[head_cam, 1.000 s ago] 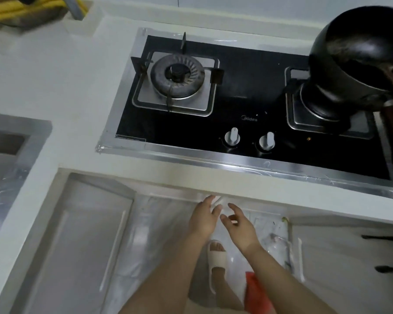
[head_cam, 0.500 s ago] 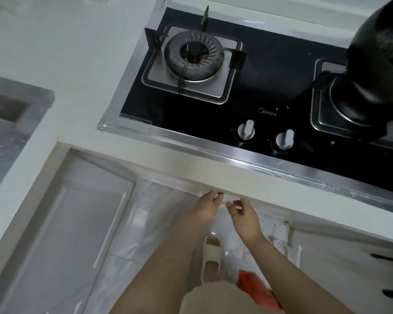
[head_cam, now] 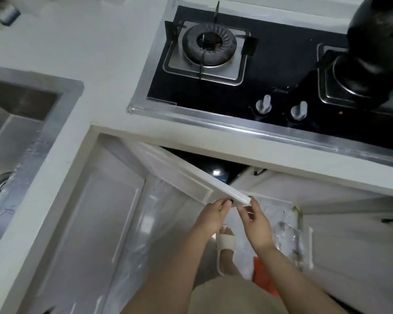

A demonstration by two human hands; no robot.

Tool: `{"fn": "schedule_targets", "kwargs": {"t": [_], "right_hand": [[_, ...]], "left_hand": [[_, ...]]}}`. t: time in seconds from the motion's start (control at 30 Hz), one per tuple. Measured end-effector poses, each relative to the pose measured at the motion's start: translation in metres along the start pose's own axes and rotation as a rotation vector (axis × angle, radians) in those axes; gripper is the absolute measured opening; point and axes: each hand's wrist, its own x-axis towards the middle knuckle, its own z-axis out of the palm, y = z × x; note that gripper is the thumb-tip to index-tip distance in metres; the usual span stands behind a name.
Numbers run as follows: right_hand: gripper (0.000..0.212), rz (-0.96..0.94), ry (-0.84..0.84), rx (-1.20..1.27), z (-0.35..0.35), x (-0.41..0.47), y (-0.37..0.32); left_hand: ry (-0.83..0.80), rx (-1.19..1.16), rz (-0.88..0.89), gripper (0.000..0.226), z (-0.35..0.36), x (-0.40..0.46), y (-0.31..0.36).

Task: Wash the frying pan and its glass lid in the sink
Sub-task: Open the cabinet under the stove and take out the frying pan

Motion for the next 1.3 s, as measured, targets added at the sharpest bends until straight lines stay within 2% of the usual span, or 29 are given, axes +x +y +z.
{"fn": "schedule_targets", "kwargs": {"t": [0.07, 0.2, 0.3, 0.33, 0.47, 0.57, 0.7, 0.87, 1.0, 1.13, 1.3], "right_hand": [[0.036, 0.01, 0.038, 0.045, 0.015, -0.018, 0.007], [0.038, 0.01, 0.09, 0.101, 0.041, -0.052, 0.016], [0.028, 0.019, 0.092, 0.148, 0.049, -0.078, 0.015], [0.026, 0.018, 0.09, 0.156, 0.051, -0.086, 0.014], [0.038, -0.004, 0.1, 0.098, 0.059, -0.105, 0.025], [0.033, -0.035, 0.075, 0.074, 0.069, -0.118, 0.034], [0.025, -0.109, 0.009, 0.099, 0.085, -0.132, 0.047], [0.013, -0.144, -0.115, 0.179, 0.108, -0.154, 0.055], [0.008, -0.089, -0.241, 0.368, 0.135, -0.173, 0.054], [0.025, -0.049, -0.341, 0.468, 0.173, -0.191, 0.058], [0.038, -0.067, -0.449, 0.471, 0.212, -0.209, 0.055]], "left_hand": [[0.089, 0.008, 0.015, 0.041, 0.0, -0.013, -0.013], [0.258, -0.022, 0.097, 0.068, -0.006, -0.045, -0.031], [0.355, -0.015, 0.194, 0.079, -0.01, -0.062, -0.045], [0.38, -0.01, 0.219, 0.081, -0.011, -0.065, -0.049], [0.42, 0.091, 0.223, 0.077, -0.007, -0.074, -0.065], [0.445, 0.176, 0.197, 0.076, -0.005, -0.083, -0.08], [0.497, 0.287, 0.167, 0.076, -0.013, -0.095, -0.103], [0.566, 0.537, 0.221, 0.07, -0.031, -0.117, -0.136], [0.549, 0.666, 0.192, 0.062, -0.053, -0.14, -0.16], [0.562, 0.757, 0.209, 0.057, -0.072, -0.159, -0.179], [0.689, 0.872, 0.293, 0.058, -0.1, -0.172, -0.208]]}}
